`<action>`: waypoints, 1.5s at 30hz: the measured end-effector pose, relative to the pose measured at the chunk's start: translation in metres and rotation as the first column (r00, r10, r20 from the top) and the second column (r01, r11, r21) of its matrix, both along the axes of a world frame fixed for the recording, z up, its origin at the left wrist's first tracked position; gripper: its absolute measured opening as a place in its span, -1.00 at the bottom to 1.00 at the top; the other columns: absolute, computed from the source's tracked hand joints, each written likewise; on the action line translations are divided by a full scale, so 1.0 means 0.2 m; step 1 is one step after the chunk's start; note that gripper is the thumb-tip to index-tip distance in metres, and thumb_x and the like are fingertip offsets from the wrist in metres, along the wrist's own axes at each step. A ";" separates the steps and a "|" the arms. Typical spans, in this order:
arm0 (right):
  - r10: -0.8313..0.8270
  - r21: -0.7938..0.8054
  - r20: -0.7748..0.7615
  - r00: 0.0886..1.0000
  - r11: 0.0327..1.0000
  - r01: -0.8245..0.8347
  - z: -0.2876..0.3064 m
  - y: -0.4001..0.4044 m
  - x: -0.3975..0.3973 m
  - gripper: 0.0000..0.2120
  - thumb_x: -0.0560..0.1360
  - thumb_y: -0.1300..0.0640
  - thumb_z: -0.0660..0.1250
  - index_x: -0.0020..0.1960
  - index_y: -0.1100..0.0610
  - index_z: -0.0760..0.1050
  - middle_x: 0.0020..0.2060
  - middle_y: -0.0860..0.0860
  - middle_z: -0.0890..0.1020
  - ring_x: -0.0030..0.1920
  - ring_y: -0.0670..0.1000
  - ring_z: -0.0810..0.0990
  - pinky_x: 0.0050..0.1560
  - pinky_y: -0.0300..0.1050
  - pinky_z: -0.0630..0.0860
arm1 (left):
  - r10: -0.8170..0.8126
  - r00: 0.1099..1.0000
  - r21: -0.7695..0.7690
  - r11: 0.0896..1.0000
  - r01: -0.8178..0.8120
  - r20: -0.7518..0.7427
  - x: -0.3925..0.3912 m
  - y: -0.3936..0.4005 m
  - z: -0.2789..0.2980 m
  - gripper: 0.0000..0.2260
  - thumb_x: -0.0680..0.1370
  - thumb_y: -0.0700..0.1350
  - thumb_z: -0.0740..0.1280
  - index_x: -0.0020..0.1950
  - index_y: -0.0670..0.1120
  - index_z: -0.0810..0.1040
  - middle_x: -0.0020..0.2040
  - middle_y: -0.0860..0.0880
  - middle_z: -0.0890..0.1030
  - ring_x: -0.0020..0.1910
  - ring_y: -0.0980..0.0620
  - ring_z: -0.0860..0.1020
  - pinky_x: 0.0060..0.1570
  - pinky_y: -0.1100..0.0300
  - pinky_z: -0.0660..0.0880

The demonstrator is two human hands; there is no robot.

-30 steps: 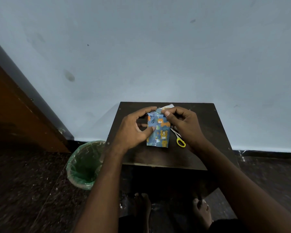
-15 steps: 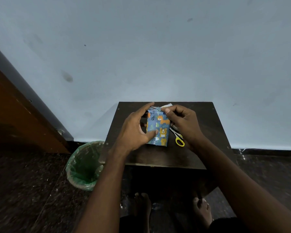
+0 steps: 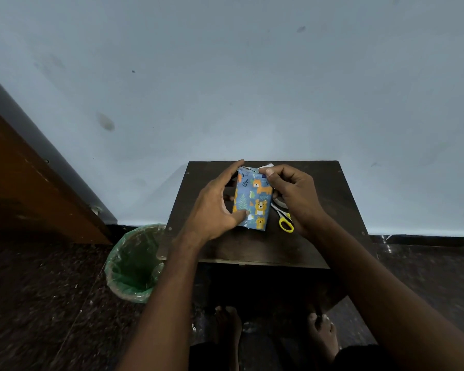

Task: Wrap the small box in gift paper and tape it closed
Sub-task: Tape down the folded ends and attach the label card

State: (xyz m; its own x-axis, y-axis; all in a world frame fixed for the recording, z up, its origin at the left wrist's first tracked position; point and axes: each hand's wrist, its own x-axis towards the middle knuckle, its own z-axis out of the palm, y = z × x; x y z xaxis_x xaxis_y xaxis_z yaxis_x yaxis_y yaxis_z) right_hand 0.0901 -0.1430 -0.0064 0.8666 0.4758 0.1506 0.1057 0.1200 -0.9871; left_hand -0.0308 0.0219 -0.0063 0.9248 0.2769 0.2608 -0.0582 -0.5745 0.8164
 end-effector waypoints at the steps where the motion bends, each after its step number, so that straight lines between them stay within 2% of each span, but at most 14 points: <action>1: -0.001 0.000 -0.003 1.000 1.000 0.001 0.00 0.00 0.00 -0.81 0.66 0.22 0.35 0.08 0.35 0.66 -0.02 0.12 0.71 -0.27 -0.22 0.58 -0.30 -0.30 0.47 | -0.007 1.000 -0.012 1.000 0.007 -0.003 0.00 0.00 0.00 -0.05 0.37 -0.30 0.58 0.67 0.14 0.29 0.43 0.10 0.58 0.27 -0.02 0.65 0.18 0.08 0.65; 5: -0.005 0.015 -0.024 1.000 1.000 0.006 0.00 0.00 0.00 -0.80 0.66 0.22 0.36 0.09 0.36 0.65 -0.02 0.14 0.71 -0.28 -0.22 0.58 -0.31 -0.31 0.47 | -0.023 1.000 -0.038 0.999 0.023 0.005 0.00 0.00 0.00 -0.05 0.37 -0.38 0.56 0.68 0.09 0.29 0.43 0.08 0.58 0.24 0.03 0.66 0.14 0.22 0.62; 13: -0.051 0.051 -0.112 0.992 0.997 0.057 -0.01 0.00 0.02 -0.79 0.67 0.24 0.33 0.15 0.38 0.64 -0.05 0.08 0.71 -0.29 -0.21 0.59 -0.32 -0.32 0.48 | -0.011 1.000 -0.060 0.998 0.011 0.003 0.01 0.00 -0.02 -0.10 0.45 -0.31 0.57 0.69 0.10 0.27 0.47 0.11 0.56 0.33 0.09 0.62 0.20 -0.01 0.65; 15: -0.054 0.062 -0.156 0.986 0.996 0.064 -0.02 0.00 0.02 -0.79 0.67 0.22 0.32 0.15 0.35 0.65 -0.05 0.07 0.71 -0.26 -0.20 0.60 -0.23 -0.26 0.51 | -0.013 1.000 -0.142 0.990 0.011 -0.011 0.01 0.00 -0.02 -0.20 0.52 -0.26 0.55 0.68 0.09 0.30 0.44 0.09 0.59 0.36 0.10 0.60 0.28 -0.04 0.61; 17: -0.014 0.091 -0.238 0.971 0.995 0.037 -0.03 0.01 0.02 -0.81 0.68 0.20 0.31 0.11 0.27 0.67 0.02 0.07 0.73 -0.08 -0.06 0.65 -0.03 -0.05 0.53 | 0.002 1.000 -0.241 0.970 -0.004 -0.010 0.01 0.00 0.01 -0.31 0.56 -0.19 0.52 0.64 0.09 0.37 0.37 0.05 0.64 0.33 0.04 0.62 0.32 -0.06 0.60; 19: 0.033 0.138 -0.314 0.949 0.990 0.011 -0.02 0.02 0.02 -0.80 0.70 0.18 0.28 0.06 0.19 0.66 0.01 0.02 0.74 0.02 0.05 0.64 0.09 0.10 0.51 | 0.002 1.000 -0.333 0.943 -0.003 -0.003 0.00 0.00 0.02 -0.35 0.58 -0.25 0.51 0.62 0.08 0.41 0.30 -0.05 0.66 0.26 -0.02 0.67 0.24 -0.02 0.63; 21: 0.057 0.158 -0.342 0.938 0.987 -0.002 -0.02 0.03 0.01 -0.78 0.72 0.13 0.24 0.03 0.15 0.64 -0.01 0.02 0.73 -0.01 0.04 0.64 0.07 0.05 0.56 | -0.015 1.000 -0.370 0.929 0.011 -0.008 -0.01 0.00 0.03 -0.32 0.57 -0.30 0.52 0.62 0.10 0.40 0.27 -0.05 0.65 0.17 0.03 0.69 0.14 0.10 0.64; 23: 0.087 0.168 -0.347 0.934 0.985 -0.029 -0.02 0.05 -0.02 -0.74 0.73 0.07 0.21 0.02 0.15 0.62 0.00 0.10 0.70 -0.07 0.04 0.66 -0.07 -0.05 0.63 | -0.061 0.998 -0.366 0.929 0.051 -0.018 -0.02 -0.02 0.04 -0.24 0.52 -0.30 0.56 0.63 0.11 0.38 0.31 0.00 0.65 0.13 0.05 0.69 0.09 0.15 0.64; 25: 0.133 0.197 -0.350 0.927 0.978 -0.066 -0.03 0.06 -0.04 -0.75 0.73 0.06 0.21 0.03 0.17 0.59 0.02 0.17 0.68 -0.08 0.07 0.67 -0.04 0.03 0.67 | -0.094 0.995 -0.334 0.939 0.080 -0.025 -0.02 -0.03 0.04 -0.23 0.49 -0.31 0.59 0.62 0.08 0.39 0.32 0.05 0.65 0.08 0.09 0.69 0.03 0.21 0.63; 29: 0.179 0.227 -0.355 0.918 0.969 -0.102 -0.04 0.07 -0.06 -0.76 0.73 0.08 0.19 0.13 0.22 0.55 0.06 0.20 0.67 0.02 0.14 0.66 0.18 0.22 0.61 | -0.091 0.996 -0.314 0.946 0.085 -0.004 -0.03 -0.04 0.07 -0.32 0.48 -0.29 0.59 0.54 0.01 0.45 0.23 0.12 0.66 0.08 0.11 0.71 0.00 0.24 0.64; 34: 0.280 0.289 -0.416 0.865 0.943 -0.166 -0.02 0.06 -0.08 -0.60 0.67 0.12 0.28 0.38 0.37 0.40 0.18 0.33 0.60 0.17 0.29 0.59 0.22 0.29 0.58 | -0.079 0.997 -0.320 0.944 0.080 0.016 -0.04 -0.04 0.09 -0.37 0.50 -0.27 0.58 0.52 -0.02 0.47 0.28 0.04 0.64 0.16 0.06 0.69 0.04 0.20 0.65; 39: 0.322 0.194 -0.291 0.901 0.942 -0.274 -0.04 0.03 -0.08 -0.37 0.40 0.27 0.59 0.37 0.24 0.38 0.26 0.34 0.60 0.18 0.26 0.67 0.19 0.30 0.63 | -0.087 0.996 -0.310 0.947 0.085 0.005 -0.05 -0.04 0.08 -0.37 0.48 -0.30 0.59 0.49 -0.06 0.48 0.28 0.02 0.65 0.12 0.08 0.69 0.04 0.20 0.65; 43: 0.347 0.176 -0.174 0.922 0.932 -0.318 -0.04 0.02 -0.07 -0.44 0.43 0.32 0.54 0.35 0.31 0.38 0.18 0.11 0.67 0.17 0.15 0.67 0.20 0.26 0.63 | -0.075 0.997 -0.265 0.962 0.069 -0.013 -0.06 -0.02 0.07 -0.37 0.44 -0.37 0.60 0.47 -0.14 0.50 0.12 0.15 0.69 -0.13 0.23 0.65 -0.08 0.33 0.59; 45: 0.361 0.177 -0.153 0.920 0.926 -0.334 -0.04 0.02 -0.07 -0.50 0.48 0.40 0.47 0.36 0.34 0.38 0.13 0.04 0.67 0.16 0.12 0.66 0.22 0.23 0.63 | -0.067 0.998 -0.244 0.968 0.064 -0.003 -0.07 -0.01 0.07 -0.37 0.44 -0.40 0.59 0.46 -0.18 0.49 0.12 0.10 0.67 -0.17 0.26 0.63 -0.12 0.37 0.57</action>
